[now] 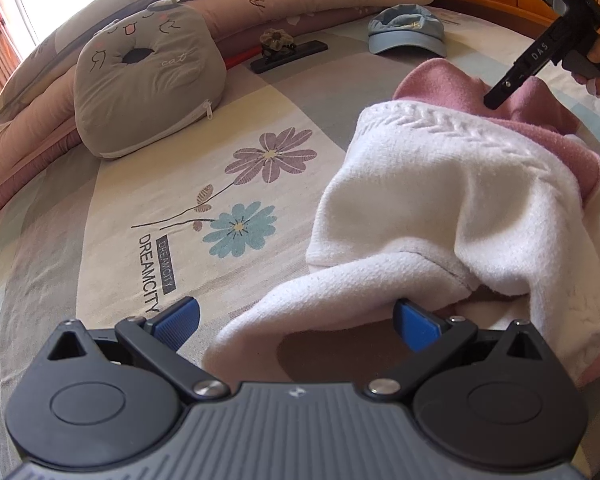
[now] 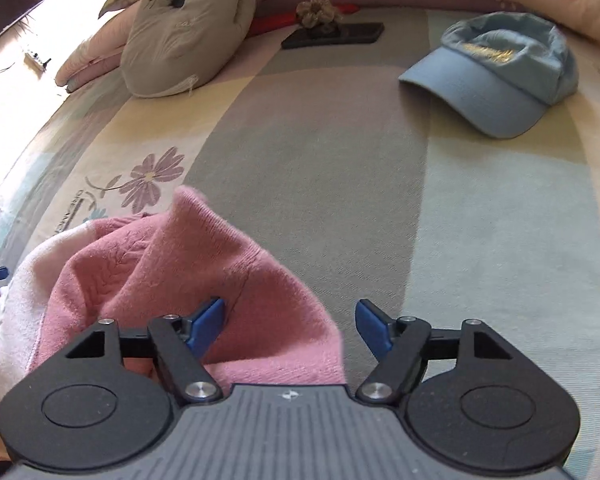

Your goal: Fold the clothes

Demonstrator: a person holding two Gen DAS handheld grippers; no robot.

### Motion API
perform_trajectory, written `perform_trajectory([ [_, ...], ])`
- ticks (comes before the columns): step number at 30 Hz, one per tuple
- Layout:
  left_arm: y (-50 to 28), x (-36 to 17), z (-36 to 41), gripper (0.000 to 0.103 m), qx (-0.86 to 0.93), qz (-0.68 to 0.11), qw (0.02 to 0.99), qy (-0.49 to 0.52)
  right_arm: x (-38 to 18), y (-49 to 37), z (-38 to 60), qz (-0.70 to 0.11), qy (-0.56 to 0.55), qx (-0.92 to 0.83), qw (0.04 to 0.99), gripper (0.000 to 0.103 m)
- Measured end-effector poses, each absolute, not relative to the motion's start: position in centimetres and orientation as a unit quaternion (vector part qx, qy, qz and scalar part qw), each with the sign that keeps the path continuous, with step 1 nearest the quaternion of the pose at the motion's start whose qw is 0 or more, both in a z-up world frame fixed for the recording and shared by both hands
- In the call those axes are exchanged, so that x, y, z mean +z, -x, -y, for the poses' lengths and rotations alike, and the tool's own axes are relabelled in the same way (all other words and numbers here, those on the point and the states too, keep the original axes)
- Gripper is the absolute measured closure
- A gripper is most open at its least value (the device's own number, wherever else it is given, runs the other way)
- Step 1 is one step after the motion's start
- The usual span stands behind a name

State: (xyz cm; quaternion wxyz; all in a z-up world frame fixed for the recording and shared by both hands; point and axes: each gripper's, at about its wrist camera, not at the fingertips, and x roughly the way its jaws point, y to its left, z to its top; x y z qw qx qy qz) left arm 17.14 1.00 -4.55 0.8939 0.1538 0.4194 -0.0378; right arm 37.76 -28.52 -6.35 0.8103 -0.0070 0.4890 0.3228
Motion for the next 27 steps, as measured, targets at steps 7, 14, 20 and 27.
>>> perform_trajectory([
  [7,-17.5,-4.5,-0.8,0.001,-0.039,-0.416,0.895,-0.158,-5.0,-36.3,29.6,-0.466,0.065,0.249,0.847,0.097],
  [14,-17.4,-4.1,-0.9,0.001,-0.042,-0.407,0.899,-0.158,-3.1,-38.0,35.5,-0.458,0.068,0.079,0.883,0.096],
  [20,-16.8,-3.8,-1.2,0.001,-0.041,-0.402,0.901,-0.155,-3.3,-36.5,37.7,-0.474,0.049,0.037,0.879,0.081],
  [27,-16.6,-3.8,-1.7,0.001,-0.056,-0.406,0.899,-0.156,0.1,-30.6,34.5,-0.438,0.034,0.093,0.894,0.039],
])
